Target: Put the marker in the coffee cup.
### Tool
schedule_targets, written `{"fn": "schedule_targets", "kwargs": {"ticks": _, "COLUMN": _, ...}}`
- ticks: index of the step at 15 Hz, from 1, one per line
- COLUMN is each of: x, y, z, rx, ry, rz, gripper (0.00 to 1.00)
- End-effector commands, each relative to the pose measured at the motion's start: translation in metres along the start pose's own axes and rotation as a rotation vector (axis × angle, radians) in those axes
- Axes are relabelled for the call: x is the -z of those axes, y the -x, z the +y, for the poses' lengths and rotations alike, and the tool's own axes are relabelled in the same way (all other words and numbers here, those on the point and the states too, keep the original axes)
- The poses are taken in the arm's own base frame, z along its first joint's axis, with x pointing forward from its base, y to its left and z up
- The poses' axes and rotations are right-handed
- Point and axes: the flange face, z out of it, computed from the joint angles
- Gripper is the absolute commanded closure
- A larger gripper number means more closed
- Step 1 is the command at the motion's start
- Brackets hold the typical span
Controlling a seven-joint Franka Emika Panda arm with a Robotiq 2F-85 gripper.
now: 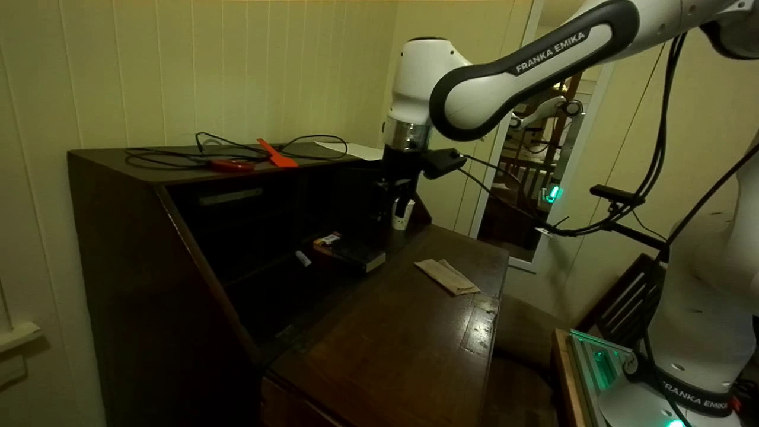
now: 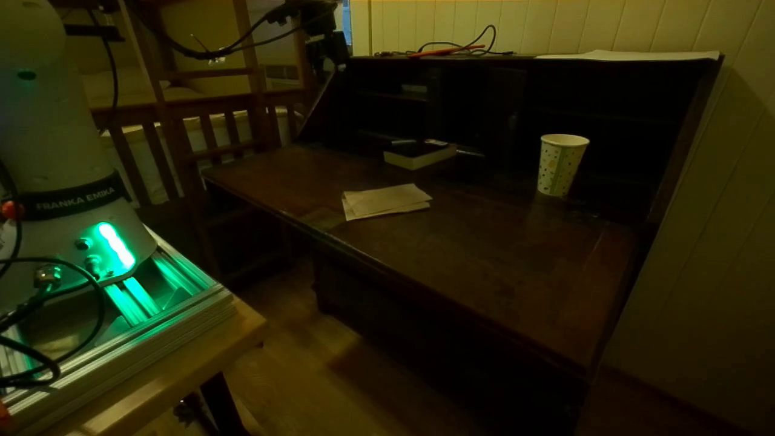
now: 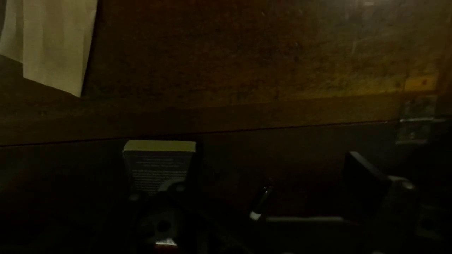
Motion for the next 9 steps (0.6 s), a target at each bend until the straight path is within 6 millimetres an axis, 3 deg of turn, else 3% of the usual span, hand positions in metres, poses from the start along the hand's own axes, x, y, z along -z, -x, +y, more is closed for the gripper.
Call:
{"fn": "schedule_targets", "kwargs": {"ticks": 1, "x": 0.031, "y": 0.02, "z": 0.015, "rx": 0.163, "ry": -0.097, "rz": -0.031, "gripper": 0.0}}
{"fn": "schedule_targets", "kwargs": {"ticks": 3, "x": 0.029, "y": 0.018, "z": 0.022, "rx": 0.182, "ry": -0.121, "rz": -0.051, "gripper": 0.0}}
{"fn": "schedule_targets", "kwargs": {"ticks": 9, "x": 0.01, "y": 0.005, "z": 0.046, "rx": 0.027, "ry": -0.108, "rz": -0.056, "gripper": 0.0}}
